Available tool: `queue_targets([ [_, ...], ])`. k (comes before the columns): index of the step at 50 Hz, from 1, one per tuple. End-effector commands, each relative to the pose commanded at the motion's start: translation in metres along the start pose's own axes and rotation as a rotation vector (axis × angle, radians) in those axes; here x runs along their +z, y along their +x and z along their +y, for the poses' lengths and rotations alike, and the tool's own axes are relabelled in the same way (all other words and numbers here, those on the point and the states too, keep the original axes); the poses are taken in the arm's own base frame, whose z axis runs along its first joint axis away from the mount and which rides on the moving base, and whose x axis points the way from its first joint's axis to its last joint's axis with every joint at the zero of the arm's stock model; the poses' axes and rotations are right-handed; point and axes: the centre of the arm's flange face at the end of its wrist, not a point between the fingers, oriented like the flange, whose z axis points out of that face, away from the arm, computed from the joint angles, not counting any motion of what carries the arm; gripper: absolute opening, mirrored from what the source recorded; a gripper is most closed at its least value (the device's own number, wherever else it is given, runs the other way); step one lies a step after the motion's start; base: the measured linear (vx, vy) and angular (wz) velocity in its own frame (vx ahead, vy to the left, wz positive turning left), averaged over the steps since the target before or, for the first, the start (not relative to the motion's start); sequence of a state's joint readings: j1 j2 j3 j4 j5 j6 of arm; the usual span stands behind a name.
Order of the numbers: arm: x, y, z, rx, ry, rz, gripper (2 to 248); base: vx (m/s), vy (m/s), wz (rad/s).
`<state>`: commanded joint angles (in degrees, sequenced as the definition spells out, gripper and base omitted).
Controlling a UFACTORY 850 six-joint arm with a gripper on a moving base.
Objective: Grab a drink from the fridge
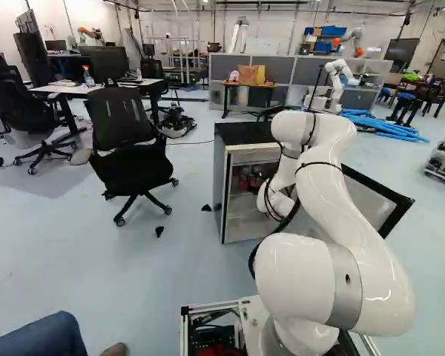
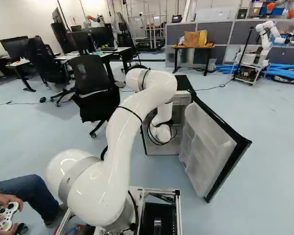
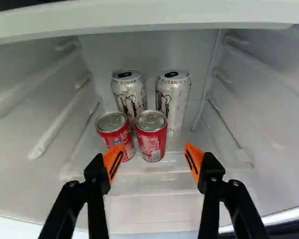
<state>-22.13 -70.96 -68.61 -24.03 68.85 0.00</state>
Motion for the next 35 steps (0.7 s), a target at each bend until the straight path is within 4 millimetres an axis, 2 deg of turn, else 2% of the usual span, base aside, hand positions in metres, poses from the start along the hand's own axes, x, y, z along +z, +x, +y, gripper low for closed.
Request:
queue_targets([
  [2, 0.0000, 0.0000, 0.0000, 0.000, 0.000, 0.000, 182, 0.000, 0.000, 0.000],
  [3, 0.0000, 0.0000, 0.0000, 0.000, 0.000, 0.000, 170, 0.000, 0.000, 0.000],
  [8, 0.0000, 0.0000, 0.0000, 0.000, 0.000, 0.000, 167, 0.000, 0.000, 0.000],
  [35, 0.0064, 0.0008, 0.0006, -0.005, 0.002, 0.009, 169, 0.000, 0.000, 0.000],
])
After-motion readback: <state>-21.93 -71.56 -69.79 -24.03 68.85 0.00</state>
